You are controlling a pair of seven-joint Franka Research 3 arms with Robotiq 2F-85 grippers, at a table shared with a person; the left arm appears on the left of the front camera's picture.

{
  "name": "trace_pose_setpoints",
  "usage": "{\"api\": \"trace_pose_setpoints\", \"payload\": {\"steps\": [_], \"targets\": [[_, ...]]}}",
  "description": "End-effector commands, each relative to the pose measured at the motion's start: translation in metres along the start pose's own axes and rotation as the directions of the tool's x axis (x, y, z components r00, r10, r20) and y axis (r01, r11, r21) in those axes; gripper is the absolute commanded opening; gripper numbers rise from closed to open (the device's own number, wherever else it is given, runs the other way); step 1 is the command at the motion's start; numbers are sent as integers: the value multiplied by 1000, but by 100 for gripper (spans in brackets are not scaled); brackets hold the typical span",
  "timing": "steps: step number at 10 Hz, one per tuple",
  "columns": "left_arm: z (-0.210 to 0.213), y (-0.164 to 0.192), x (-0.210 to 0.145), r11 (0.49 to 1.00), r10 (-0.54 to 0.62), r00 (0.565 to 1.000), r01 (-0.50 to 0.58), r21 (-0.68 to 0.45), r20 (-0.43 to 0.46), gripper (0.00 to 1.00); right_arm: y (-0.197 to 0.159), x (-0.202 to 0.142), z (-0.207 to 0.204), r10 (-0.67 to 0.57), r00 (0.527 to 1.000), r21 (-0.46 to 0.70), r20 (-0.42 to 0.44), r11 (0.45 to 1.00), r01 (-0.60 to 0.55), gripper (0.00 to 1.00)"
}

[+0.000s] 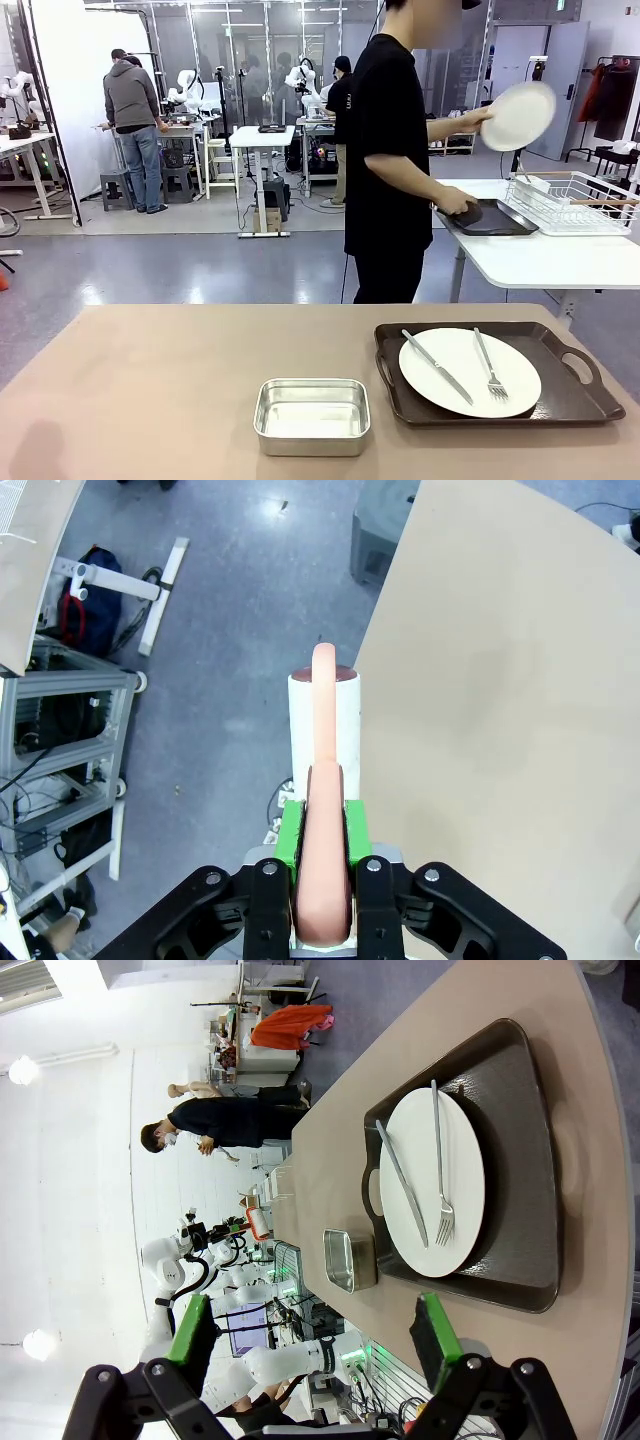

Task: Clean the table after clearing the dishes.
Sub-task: Place the Lint Roller back on top of the Airtight Container.

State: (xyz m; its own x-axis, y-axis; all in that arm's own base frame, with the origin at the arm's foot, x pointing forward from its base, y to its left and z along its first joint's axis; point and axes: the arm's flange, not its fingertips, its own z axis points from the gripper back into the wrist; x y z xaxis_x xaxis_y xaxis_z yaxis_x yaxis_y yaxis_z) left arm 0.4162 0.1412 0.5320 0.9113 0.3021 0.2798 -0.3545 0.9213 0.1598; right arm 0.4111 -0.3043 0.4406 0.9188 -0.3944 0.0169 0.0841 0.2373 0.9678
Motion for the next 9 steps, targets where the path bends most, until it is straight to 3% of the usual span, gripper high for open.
{"api": "trace_pose_setpoints", "payload": {"steps": [1,5,7,9], "targets": [[1,1,0,1000,4,1000,-4,-3,11,21,3,-1,0,3,1000,4,4,1000,-3,100],[0,0,0,1000,0,1000,0,0,0,21,3,-1,0,3,1000,4,4,1000,-3,100],[62,-37,10,960,-279,950,274,54,137,21,3,-1,0,3,1000,4,4,1000,-3,100],[101,-98,17,834,-552,811,540,116,192,21,3,-1,0,3,1000,4,4,1000,-3,100]]}}
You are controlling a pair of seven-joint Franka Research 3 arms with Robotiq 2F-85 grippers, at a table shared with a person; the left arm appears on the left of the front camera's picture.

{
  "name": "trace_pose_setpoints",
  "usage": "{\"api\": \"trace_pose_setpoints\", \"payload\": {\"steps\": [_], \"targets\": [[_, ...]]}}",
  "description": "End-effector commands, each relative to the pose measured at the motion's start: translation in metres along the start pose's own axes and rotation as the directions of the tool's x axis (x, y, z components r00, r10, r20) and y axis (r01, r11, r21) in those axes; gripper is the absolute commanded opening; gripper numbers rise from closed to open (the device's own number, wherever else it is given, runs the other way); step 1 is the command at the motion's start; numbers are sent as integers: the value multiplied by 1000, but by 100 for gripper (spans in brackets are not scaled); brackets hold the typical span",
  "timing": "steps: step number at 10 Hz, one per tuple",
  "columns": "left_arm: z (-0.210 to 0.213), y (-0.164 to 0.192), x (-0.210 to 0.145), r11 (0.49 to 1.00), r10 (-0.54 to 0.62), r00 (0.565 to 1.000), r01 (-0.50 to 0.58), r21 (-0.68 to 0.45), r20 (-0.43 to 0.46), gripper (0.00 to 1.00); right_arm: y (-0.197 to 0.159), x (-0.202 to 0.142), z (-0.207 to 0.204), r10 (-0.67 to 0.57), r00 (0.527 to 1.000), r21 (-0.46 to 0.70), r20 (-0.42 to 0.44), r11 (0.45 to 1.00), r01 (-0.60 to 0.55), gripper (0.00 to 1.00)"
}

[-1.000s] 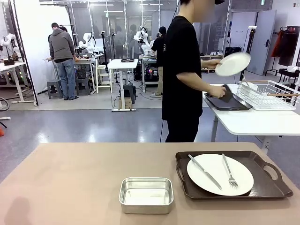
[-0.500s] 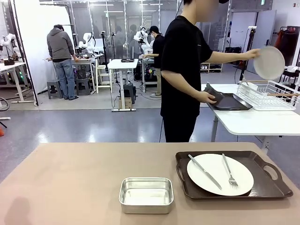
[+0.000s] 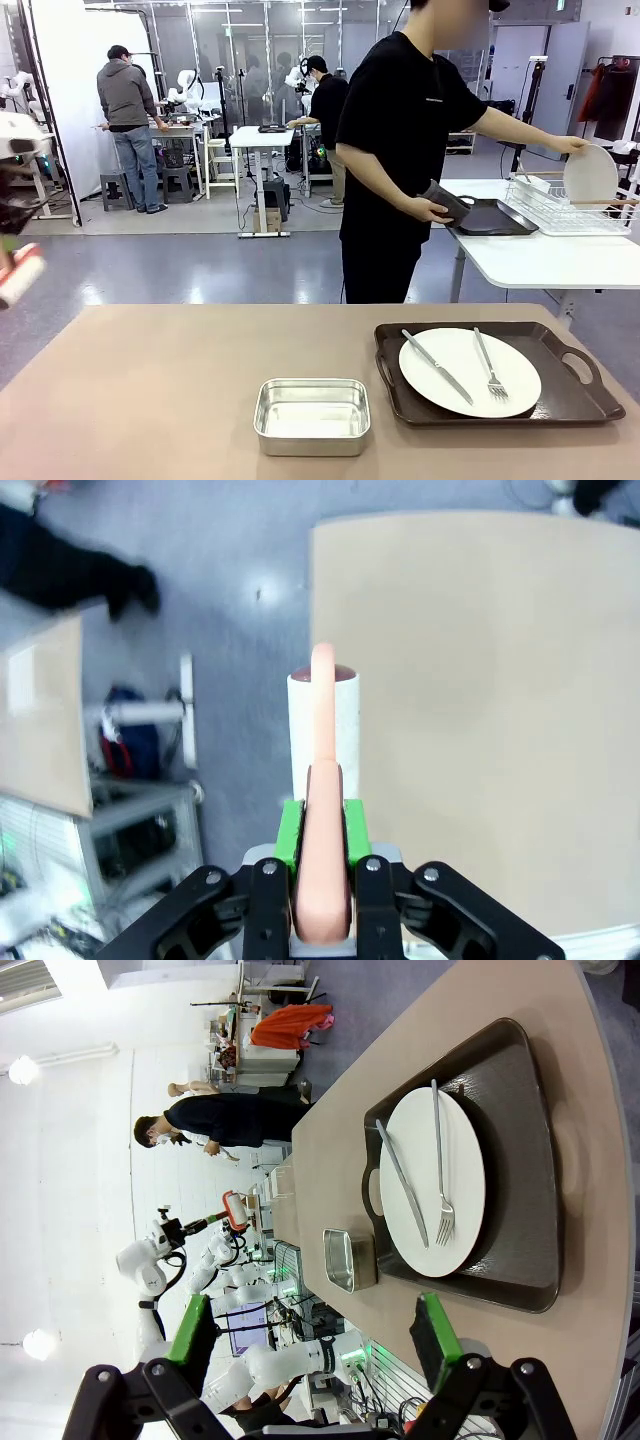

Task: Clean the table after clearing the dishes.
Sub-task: Place the Lint Roller back on top of the Airtight Container.

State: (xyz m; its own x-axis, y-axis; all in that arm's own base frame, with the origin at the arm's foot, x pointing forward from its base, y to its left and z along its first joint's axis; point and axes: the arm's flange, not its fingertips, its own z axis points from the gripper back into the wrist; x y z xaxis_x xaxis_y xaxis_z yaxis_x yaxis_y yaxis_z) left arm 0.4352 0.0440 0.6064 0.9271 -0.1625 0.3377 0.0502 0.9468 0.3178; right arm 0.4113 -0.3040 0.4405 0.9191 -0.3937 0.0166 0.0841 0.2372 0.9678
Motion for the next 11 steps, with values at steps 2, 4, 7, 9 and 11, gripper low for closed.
{"api": "trace_pose_setpoints", "payload": {"steps": [2,4,7,9,11], "targets": [[34,-68,56,923,-385,917,385,16,107,21,3,-2,1,3,1000,4,4,1000,-3,100],[50,-130,86,814,-568,806,580,-27,165,21,3,-2,1,3,1000,4,4,1000,-3,100],[58,-214,85,597,-772,598,798,-78,216,21,3,-2,1,3,1000,4,4,1000,-3,100],[64,-244,73,503,-829,505,861,-75,242,21,3,-2,1,3,1000,4,4,1000,-3,100],[66,-257,63,446,-854,452,891,-85,257,21,3,-2,1,3,1000,4,4,1000,-3,100]]}}
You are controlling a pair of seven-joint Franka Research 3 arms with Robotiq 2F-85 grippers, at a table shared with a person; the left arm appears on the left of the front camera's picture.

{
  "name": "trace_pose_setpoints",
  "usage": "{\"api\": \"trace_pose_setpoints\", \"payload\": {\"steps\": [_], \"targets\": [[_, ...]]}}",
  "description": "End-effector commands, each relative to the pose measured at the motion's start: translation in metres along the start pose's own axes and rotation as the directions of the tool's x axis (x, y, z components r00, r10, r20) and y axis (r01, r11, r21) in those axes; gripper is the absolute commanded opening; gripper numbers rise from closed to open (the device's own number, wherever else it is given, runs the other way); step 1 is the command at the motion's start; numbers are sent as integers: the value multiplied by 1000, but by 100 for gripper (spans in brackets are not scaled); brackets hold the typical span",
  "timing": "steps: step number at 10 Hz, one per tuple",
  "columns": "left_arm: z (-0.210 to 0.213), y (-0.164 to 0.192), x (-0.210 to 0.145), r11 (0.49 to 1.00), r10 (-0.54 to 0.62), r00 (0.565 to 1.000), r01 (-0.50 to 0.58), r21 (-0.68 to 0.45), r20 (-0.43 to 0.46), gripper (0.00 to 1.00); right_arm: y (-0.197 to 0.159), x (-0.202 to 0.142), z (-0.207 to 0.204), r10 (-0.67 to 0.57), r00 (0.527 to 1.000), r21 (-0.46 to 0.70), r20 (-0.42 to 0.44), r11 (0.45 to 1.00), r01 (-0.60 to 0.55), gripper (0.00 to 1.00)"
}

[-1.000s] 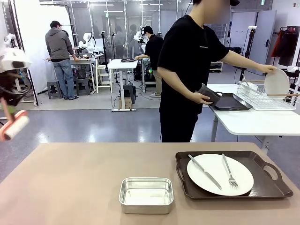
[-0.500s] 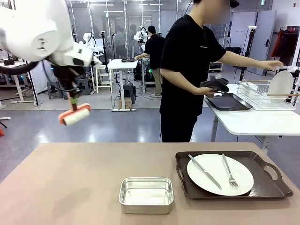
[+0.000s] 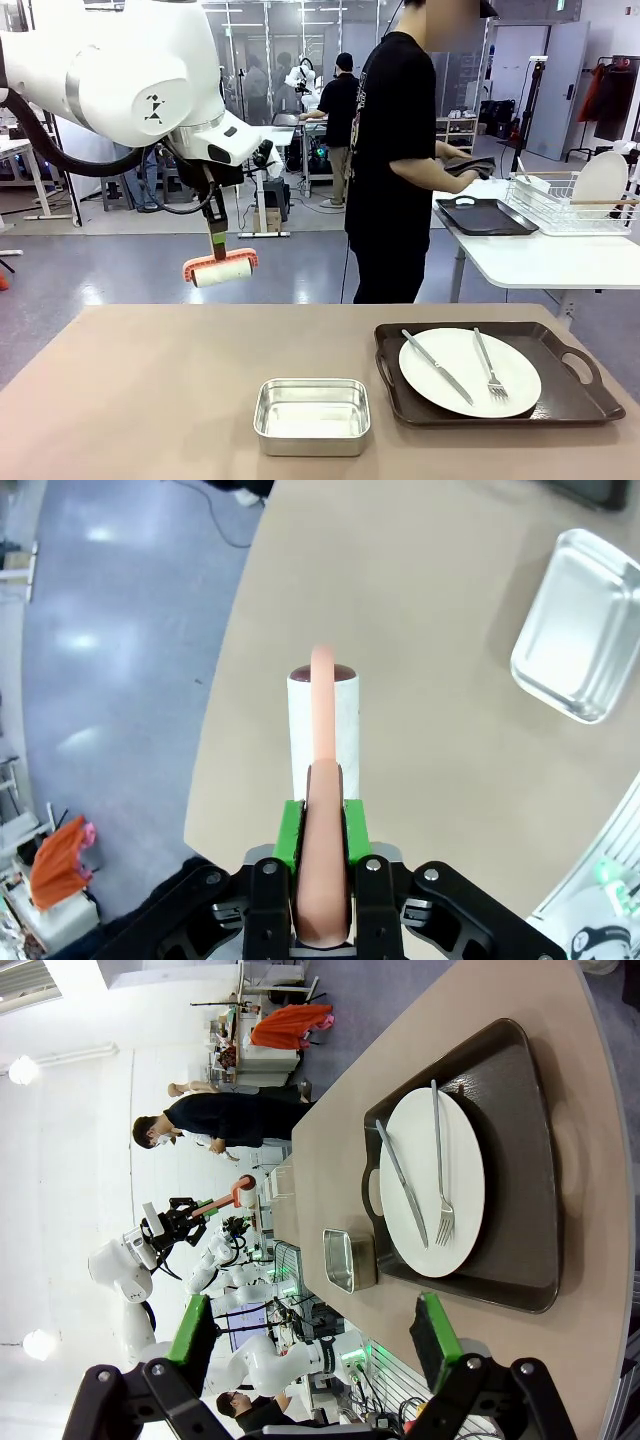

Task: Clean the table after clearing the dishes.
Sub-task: Place the Lint Roller back on top of the Airtight Container.

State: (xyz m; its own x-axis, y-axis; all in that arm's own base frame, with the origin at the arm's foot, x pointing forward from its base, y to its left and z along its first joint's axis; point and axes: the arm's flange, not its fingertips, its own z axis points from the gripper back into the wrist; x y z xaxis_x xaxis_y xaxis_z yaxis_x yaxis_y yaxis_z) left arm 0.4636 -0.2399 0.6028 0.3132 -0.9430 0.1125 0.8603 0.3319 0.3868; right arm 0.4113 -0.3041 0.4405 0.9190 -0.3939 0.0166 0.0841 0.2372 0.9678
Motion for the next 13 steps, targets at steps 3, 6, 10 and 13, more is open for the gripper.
{"api": "trace_pose_setpoints", "payload": {"steps": [3,6,10,13], "targets": [[13,-32,-2,979,-195,979,198,-48,66,21,3,-2,1,3,1000,4,4,1000,-3,100],[6,-21,10,991,-129,991,130,-32,36,21,3,-2,1,3,1000,4,4,1000,-3,100],[2,-43,16,981,-174,982,179,-72,71,21,3,-2,1,3,1000,4,4,1000,-3,100],[-6,-94,23,956,-215,971,232,-180,108,21,3,-2,1,3,1000,4,4,1000,-3,100]]}}
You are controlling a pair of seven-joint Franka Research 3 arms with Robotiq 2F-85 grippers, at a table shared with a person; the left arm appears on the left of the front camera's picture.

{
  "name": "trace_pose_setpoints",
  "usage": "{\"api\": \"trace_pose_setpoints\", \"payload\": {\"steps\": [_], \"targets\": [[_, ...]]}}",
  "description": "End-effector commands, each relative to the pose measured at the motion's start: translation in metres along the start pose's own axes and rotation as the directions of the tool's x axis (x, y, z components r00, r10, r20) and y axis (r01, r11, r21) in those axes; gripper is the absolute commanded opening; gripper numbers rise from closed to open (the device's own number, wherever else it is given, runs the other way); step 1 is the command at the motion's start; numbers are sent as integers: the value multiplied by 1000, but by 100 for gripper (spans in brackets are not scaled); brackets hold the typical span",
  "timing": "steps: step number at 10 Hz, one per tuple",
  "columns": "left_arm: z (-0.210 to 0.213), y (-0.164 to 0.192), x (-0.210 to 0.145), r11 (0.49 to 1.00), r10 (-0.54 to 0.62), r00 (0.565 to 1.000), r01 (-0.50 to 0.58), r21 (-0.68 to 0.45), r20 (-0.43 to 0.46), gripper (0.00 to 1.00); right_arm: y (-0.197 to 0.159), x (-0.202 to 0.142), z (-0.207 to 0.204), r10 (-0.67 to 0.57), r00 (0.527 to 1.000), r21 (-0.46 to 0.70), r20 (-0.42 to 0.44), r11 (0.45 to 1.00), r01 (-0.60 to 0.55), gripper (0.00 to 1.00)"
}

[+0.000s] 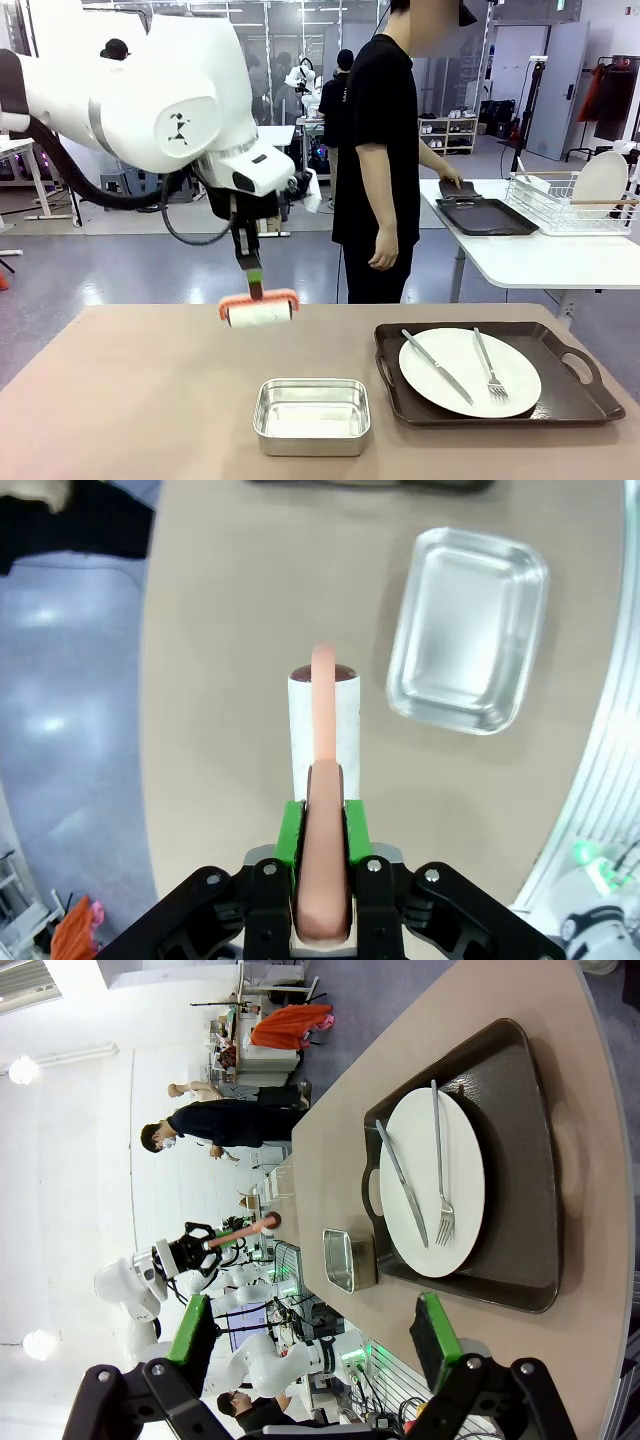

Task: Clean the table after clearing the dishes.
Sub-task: Place the Lint Roller back on top of the Airtight Container.

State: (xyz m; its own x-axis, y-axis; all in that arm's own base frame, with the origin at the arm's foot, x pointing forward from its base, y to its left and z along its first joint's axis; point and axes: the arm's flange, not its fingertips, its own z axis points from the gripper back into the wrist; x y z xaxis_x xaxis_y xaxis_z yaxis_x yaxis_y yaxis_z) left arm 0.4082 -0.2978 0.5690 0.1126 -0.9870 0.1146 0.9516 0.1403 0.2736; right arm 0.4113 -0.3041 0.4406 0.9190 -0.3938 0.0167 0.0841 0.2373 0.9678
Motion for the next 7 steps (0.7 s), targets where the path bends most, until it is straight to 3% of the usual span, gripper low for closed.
{"api": "trace_pose_setpoints", "payload": {"steps": [1,3,7], "targets": [[-8,-33,3,995,-60,997,63,-72,41,21,3,-2,1,3,1000,4,4,1000,-3,100],[-23,-52,22,986,-124,991,128,-111,40,21,3,-2,1,3,1000,4,4,1000,-3,100],[-67,-47,47,972,-187,980,194,-130,65,21,3,-2,1,3,1000,4,4,1000,-3,100]]}}
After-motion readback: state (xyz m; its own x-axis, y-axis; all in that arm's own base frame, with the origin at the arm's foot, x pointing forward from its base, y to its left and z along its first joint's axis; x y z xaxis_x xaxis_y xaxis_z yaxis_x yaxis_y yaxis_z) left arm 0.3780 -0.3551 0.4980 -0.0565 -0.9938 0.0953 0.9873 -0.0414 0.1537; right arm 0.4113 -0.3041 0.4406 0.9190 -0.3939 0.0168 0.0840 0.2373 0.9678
